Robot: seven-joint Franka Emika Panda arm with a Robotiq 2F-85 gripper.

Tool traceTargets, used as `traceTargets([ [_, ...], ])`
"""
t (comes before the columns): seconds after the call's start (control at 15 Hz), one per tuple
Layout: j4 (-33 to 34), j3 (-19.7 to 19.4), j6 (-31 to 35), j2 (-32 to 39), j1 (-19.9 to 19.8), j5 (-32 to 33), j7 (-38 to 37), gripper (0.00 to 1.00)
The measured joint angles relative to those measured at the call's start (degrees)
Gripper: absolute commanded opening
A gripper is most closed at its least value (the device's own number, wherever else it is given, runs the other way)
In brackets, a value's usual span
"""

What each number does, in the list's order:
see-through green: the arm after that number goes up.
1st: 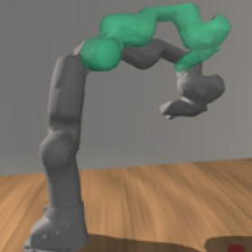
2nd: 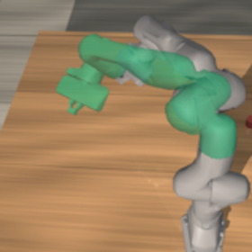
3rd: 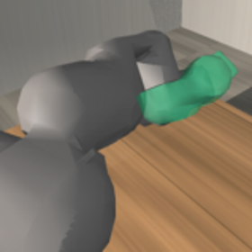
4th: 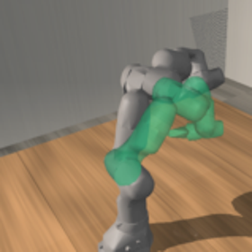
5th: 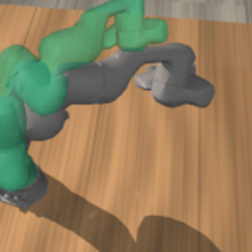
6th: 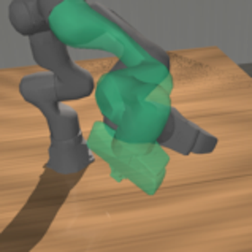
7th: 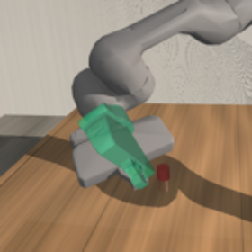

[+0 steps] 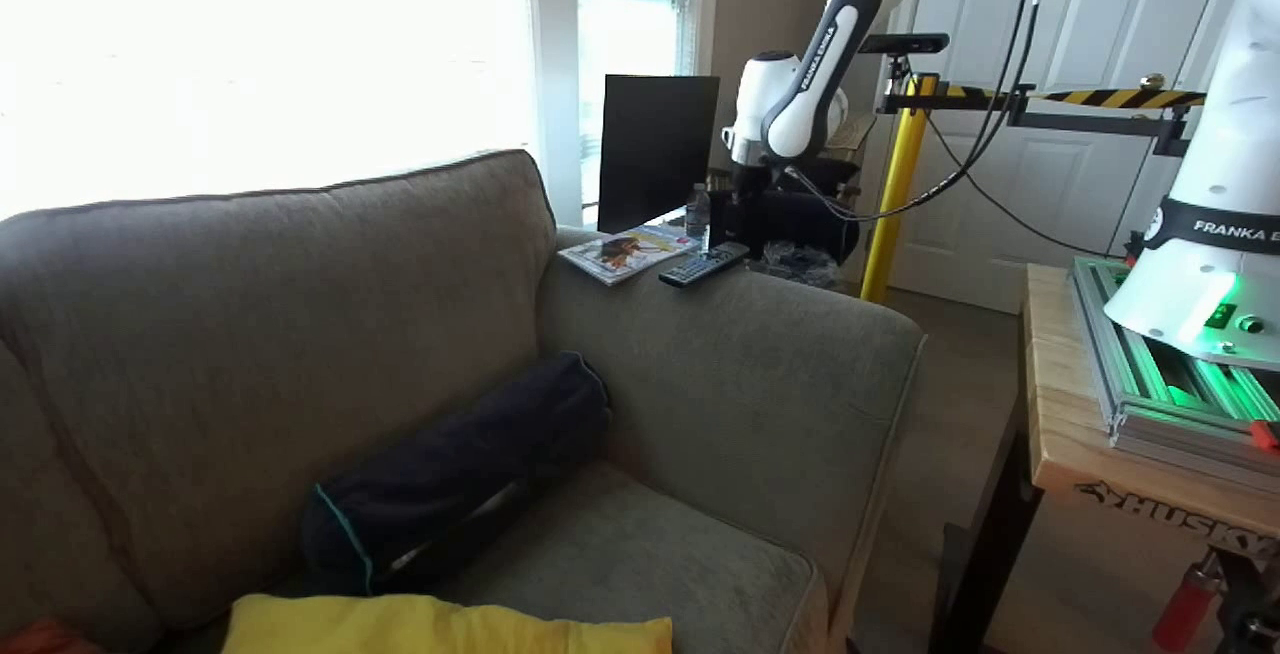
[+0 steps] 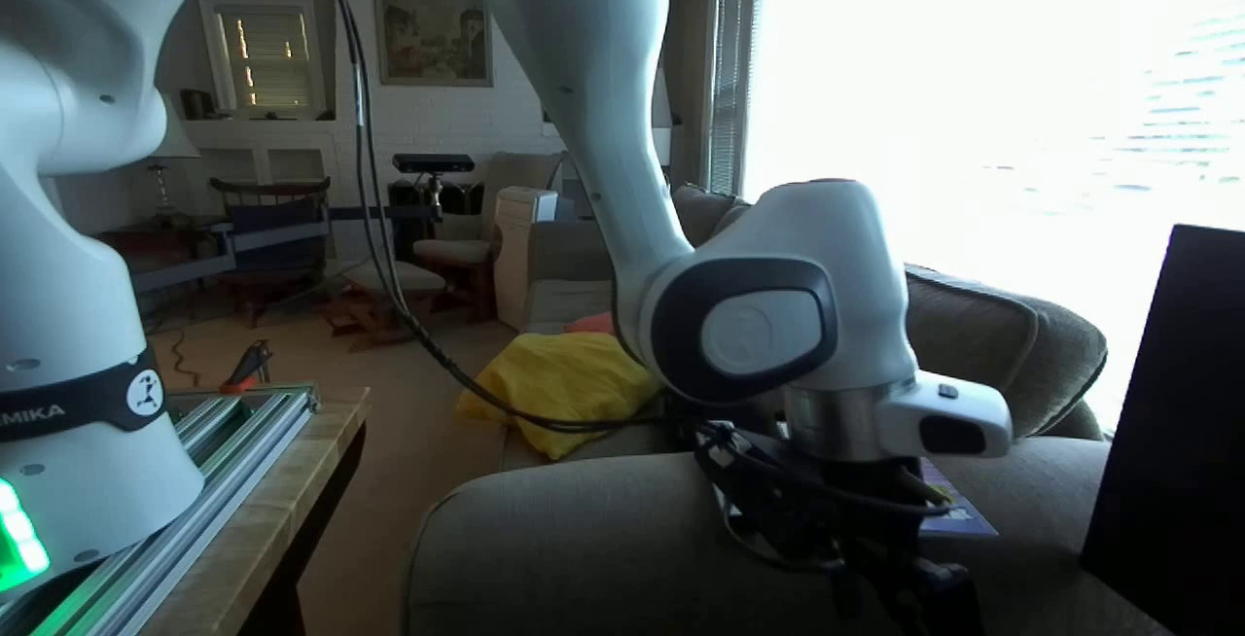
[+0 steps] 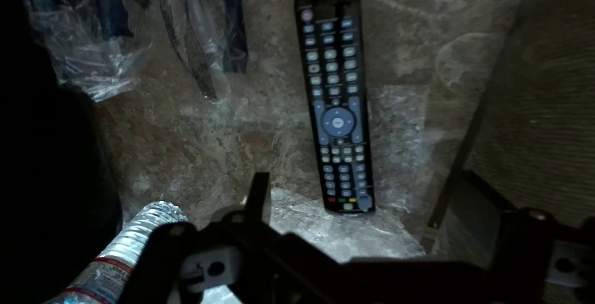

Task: Move the black remote and place it in front of the monitor

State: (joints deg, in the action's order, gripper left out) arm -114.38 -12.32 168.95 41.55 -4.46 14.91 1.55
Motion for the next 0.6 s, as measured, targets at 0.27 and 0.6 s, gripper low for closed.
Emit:
traceTargets([
  [0.27, -10.96, -4.76, 2.28, -10.71, 7.44, -0.82, -9.94, 1.00],
  [0.6, -20.44, -16.78, 2.23, -22.07, 24.15, 1.01, -22.67, 1.00],
])
